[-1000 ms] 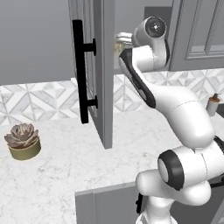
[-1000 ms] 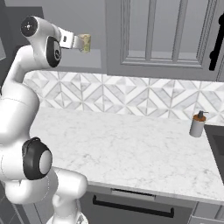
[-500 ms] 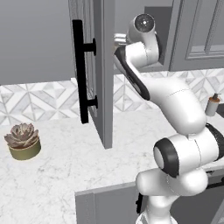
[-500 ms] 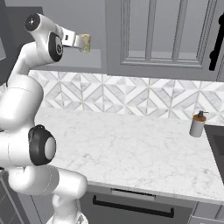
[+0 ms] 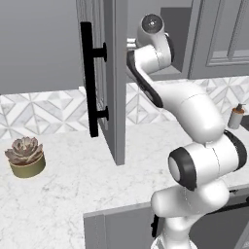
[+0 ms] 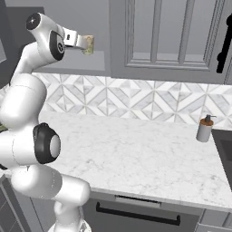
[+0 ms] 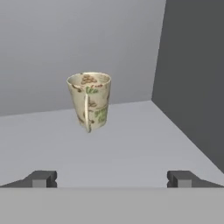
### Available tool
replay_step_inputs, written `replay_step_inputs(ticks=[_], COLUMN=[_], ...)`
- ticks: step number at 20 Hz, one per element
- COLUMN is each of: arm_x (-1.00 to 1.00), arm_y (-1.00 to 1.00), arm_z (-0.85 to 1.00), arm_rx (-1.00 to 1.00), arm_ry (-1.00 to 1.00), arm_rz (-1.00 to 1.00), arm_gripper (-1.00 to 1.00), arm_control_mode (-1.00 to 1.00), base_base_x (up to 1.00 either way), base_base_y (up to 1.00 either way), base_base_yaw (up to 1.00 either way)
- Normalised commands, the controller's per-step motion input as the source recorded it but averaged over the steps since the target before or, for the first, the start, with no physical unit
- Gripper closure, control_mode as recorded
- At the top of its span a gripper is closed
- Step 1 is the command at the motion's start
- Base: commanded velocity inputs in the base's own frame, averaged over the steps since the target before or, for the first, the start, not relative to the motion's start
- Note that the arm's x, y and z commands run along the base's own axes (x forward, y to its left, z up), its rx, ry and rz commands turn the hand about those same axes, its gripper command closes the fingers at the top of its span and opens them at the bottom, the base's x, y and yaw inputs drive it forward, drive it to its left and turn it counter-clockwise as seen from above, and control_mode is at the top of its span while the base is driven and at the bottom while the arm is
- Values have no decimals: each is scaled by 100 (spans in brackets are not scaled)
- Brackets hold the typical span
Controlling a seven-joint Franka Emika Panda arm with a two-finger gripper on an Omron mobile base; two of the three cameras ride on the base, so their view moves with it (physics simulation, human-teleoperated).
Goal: Gather all objects into one cabinet and sort the glasses and bowls to opposite sides.
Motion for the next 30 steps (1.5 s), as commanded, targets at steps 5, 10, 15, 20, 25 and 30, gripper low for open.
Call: replay_step_inputs(ticks=[5,10,15,20,25,30], arm_x=[43,21,0,39,39,24], arm_y=[0,0,5,6,5,16], arm_z=[-13,0,0,-5,-2,-1], arm_rx=[-1,0,0,0,0,0], arm_ry=[3,0,0,0,0,0], arm_rz=[-2,0,0,-2,-2,-2], arm_gripper=[-100,-100,-100,-100,-100,-100], arm_control_mode=[-100,-100,-100,-100,-100,-100], base_base_x=[0,0,0,0,0,0], base_base_y=[0,0,0,0,0,0], base_base_yaw=[0,0,0,0,0,0])
